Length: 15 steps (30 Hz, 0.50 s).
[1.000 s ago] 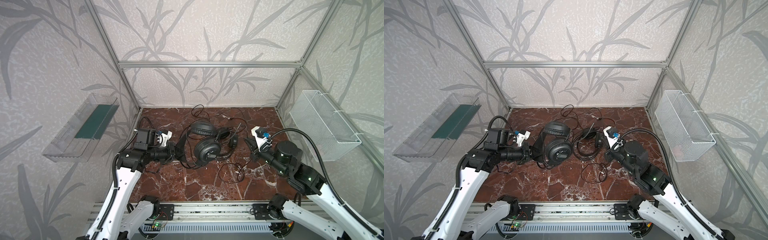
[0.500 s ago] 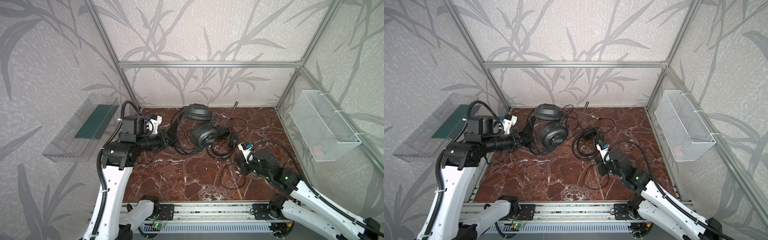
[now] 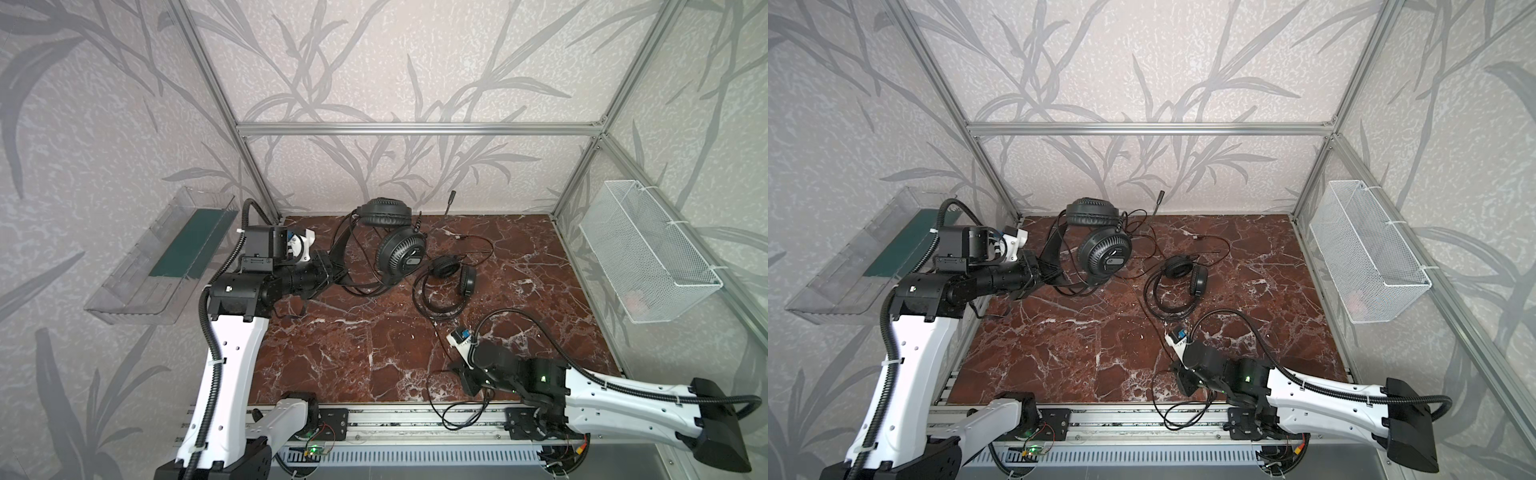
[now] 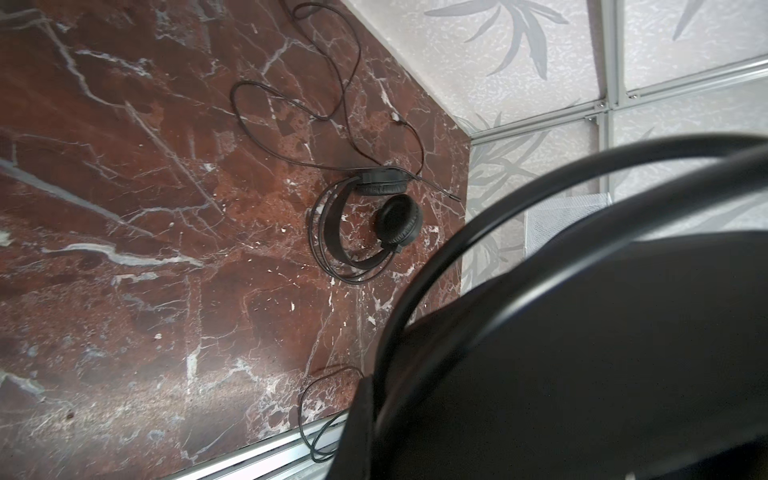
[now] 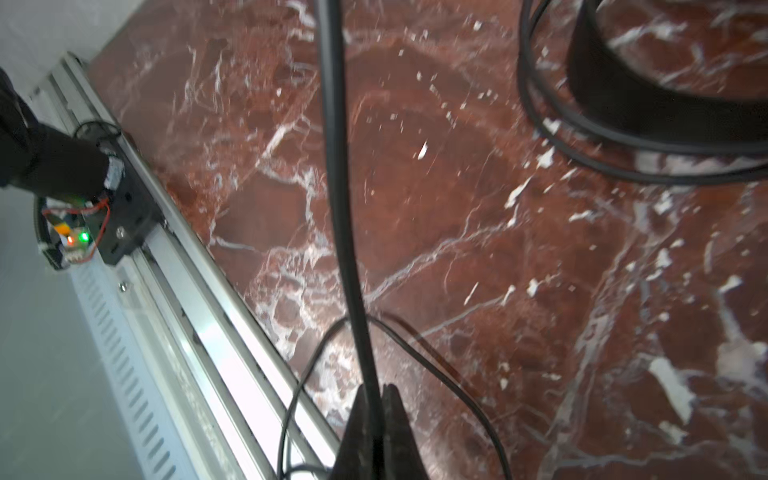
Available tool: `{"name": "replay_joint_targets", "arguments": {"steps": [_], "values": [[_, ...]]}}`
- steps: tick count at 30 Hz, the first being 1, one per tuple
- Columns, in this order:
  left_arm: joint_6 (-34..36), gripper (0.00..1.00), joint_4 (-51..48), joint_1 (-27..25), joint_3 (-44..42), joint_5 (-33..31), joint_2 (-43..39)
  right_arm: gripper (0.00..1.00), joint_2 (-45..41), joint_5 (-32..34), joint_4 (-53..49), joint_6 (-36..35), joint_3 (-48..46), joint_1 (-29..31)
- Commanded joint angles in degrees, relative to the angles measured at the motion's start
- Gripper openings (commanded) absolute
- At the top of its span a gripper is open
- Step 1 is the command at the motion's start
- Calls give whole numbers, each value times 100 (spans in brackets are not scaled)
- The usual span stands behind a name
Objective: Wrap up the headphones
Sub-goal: 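Lower the cable near the robot with the right gripper while the left holds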
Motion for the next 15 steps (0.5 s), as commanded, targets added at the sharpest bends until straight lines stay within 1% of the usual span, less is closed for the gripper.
{"name": "replay_joint_targets", "arguments": {"steps": [1, 6, 10, 13, 15], "values": [[112, 0, -126, 89, 348, -553, 92, 0, -28, 715, -280, 389, 93, 562], [171, 0, -315, 157, 559, -1169, 340, 0, -3, 809, -624, 560, 51, 1055], [91, 0, -213, 298, 526, -1838, 442, 0, 113, 899, -755, 567, 98, 1508], [-154, 0, 77, 520, 340, -1742, 551, 0, 326, 884, -831, 368, 314, 1762], [-376, 0, 360, 637, 194, -1524, 634, 0, 560, 843, -871, 214, 508, 1846]]}}
